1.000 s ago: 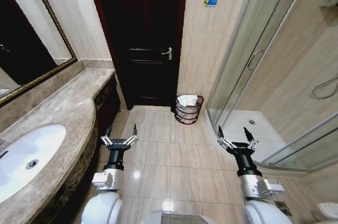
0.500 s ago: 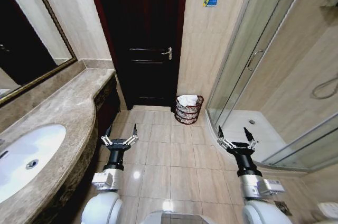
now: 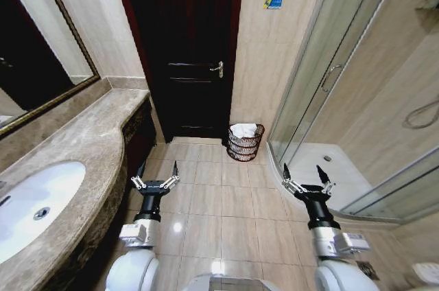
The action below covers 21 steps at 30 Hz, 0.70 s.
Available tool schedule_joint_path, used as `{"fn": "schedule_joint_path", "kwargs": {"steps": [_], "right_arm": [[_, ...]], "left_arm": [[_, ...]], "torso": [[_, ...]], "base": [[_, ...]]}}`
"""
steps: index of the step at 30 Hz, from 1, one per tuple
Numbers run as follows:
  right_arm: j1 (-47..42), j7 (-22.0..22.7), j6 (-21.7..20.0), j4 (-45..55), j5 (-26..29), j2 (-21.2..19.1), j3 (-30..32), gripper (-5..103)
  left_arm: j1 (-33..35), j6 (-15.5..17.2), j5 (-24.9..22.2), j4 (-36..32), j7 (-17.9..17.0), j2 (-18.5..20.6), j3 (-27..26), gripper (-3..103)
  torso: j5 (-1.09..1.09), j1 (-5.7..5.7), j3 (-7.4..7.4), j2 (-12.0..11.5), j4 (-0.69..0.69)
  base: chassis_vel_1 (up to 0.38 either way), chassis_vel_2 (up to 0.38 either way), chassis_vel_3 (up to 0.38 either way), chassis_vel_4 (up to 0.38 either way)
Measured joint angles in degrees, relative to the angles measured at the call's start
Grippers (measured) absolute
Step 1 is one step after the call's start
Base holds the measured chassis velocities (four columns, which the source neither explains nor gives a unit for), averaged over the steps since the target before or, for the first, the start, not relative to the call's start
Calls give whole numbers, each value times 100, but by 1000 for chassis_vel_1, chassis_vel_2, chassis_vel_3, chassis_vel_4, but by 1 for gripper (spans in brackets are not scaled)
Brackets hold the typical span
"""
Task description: Discard the used towel into the hamper.
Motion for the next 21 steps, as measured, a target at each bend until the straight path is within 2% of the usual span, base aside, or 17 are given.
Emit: {"fn": "schedule_joint_path", "kwargs": {"steps": [21], "right_arm": [[0,0,0,0,0,0,0,100]], "left_arm": [[0,0,0,0,0,0,0,100]], "torso": [[0,0,0,0,0]], "base": [[0,0,0,0]]}}
